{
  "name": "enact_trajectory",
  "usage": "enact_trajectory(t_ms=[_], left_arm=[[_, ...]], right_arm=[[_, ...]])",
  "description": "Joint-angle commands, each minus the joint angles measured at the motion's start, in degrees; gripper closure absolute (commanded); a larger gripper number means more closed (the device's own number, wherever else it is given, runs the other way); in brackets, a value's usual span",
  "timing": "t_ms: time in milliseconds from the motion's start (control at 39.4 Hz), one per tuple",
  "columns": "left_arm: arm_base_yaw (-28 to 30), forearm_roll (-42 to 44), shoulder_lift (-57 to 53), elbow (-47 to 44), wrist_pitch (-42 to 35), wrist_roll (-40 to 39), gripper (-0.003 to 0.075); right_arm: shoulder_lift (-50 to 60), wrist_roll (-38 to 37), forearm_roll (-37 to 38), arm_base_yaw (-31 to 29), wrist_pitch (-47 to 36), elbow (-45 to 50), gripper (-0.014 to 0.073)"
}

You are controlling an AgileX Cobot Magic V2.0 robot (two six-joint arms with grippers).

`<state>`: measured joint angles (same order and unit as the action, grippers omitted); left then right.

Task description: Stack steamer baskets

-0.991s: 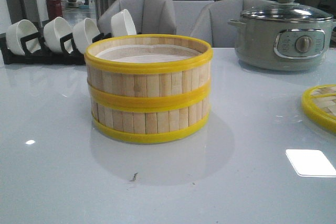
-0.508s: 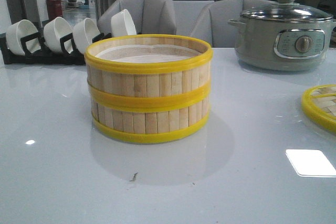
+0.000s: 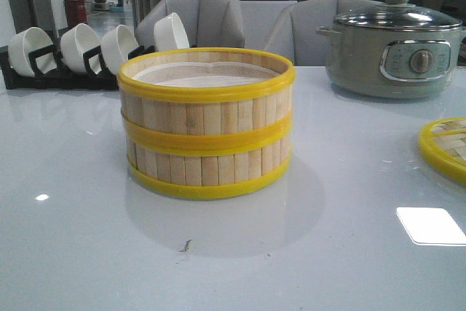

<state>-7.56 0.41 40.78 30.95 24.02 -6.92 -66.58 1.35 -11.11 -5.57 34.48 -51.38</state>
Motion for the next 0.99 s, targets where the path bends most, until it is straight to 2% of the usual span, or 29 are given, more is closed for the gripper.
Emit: enact_trajectory(t_ms=[0, 102, 203, 279, 864, 965], left_arm=[[-0.4, 0.0, -0.3, 1.7, -4.6, -0.1, 0.0636], [-0.4, 0.0, -0.3, 1.7, -4.6, -0.1, 0.0636], [-0.4, 0.0, -0.3, 1.7, -4.6, -0.1, 0.0636], [-0.4, 0.0, -0.3, 1.7, -4.6, -0.1, 0.0636], [-0.4, 0.0, -0.3, 1.7, -4.6, -0.1, 0.0636], [-0.4, 0.0, -0.3, 1.7, -4.7, -0.1, 0.0636]], right_arm=[[1.0, 0.4, -0.8, -0.2, -3.0, -2.0, 0.0554], [1.0, 0.4, -0.8, -0.2, -2.8, -2.0, 0.0460], [1.0, 0.4, -0.8, -0.2, -2.6, -2.0, 0.0307], [1.0, 0.4, -0.8, -0.2, -2.5, -2.0, 0.0250], [0.2, 0.4, -0.1, -0.4, -3.1, -2.3, 0.0251], [-1.6, 0.4, 1.9, -2.4, -3.1, -3.8, 0.0251]])
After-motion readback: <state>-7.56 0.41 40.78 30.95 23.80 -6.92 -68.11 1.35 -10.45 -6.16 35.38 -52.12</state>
